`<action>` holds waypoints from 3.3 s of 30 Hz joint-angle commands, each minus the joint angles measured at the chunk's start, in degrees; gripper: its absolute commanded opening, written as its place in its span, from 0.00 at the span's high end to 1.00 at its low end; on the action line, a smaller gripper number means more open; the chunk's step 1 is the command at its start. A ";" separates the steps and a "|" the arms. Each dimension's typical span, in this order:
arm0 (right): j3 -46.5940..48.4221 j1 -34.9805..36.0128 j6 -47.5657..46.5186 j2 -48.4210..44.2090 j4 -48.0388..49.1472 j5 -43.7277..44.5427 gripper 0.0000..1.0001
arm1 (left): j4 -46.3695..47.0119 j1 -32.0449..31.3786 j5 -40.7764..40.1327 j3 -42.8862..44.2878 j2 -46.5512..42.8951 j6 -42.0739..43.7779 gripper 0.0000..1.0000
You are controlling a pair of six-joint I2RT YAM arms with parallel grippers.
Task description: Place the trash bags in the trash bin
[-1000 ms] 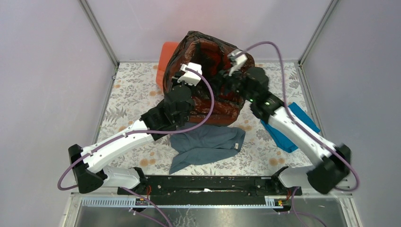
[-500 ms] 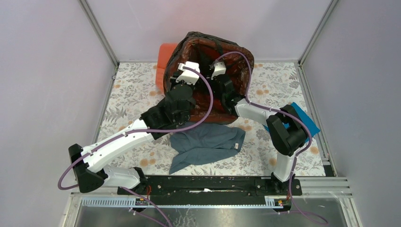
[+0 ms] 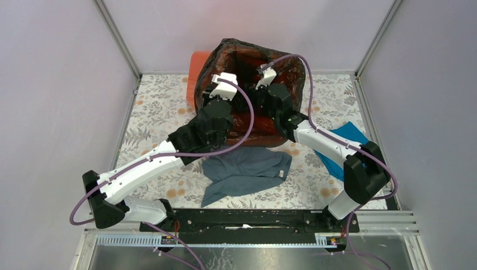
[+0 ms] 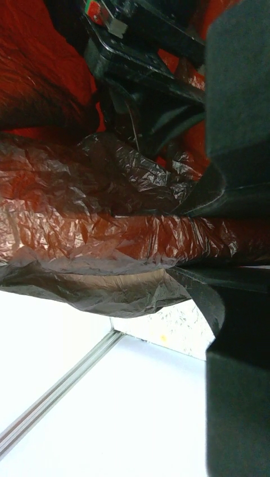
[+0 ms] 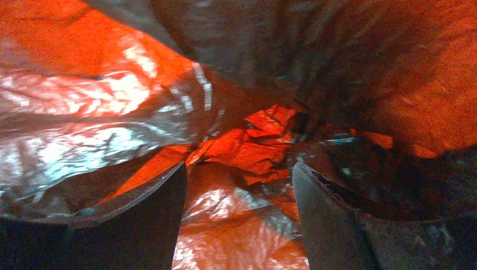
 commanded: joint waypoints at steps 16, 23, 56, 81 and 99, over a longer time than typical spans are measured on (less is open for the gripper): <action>22.70 0.52 7.12 -7.09 -34.14 -13.24 0.00 | -11.92 9.07 12.90 26.24 10.10 -19.85 1.00; 35.62 0.09 -0.78 -12.35 -45.43 3.86 0.00 | -19.57 15.49 19.95 40.87 15.65 -30.35 1.00; 26.43 -6.06 -4.90 -21.60 -47.71 14.00 0.00 | -8.56 31.58 49.24 19.78 1.05 -41.95 0.01; 14.01 -17.02 9.87 -16.24 -38.66 -8.62 0.28 | 16.44 47.94 83.15 -3.94 10.40 -61.07 0.47; 22.85 -17.00 10.25 -1.61 -28.16 1.56 0.04 | 8.85 47.65 70.84 11.70 21.67 -53.93 0.17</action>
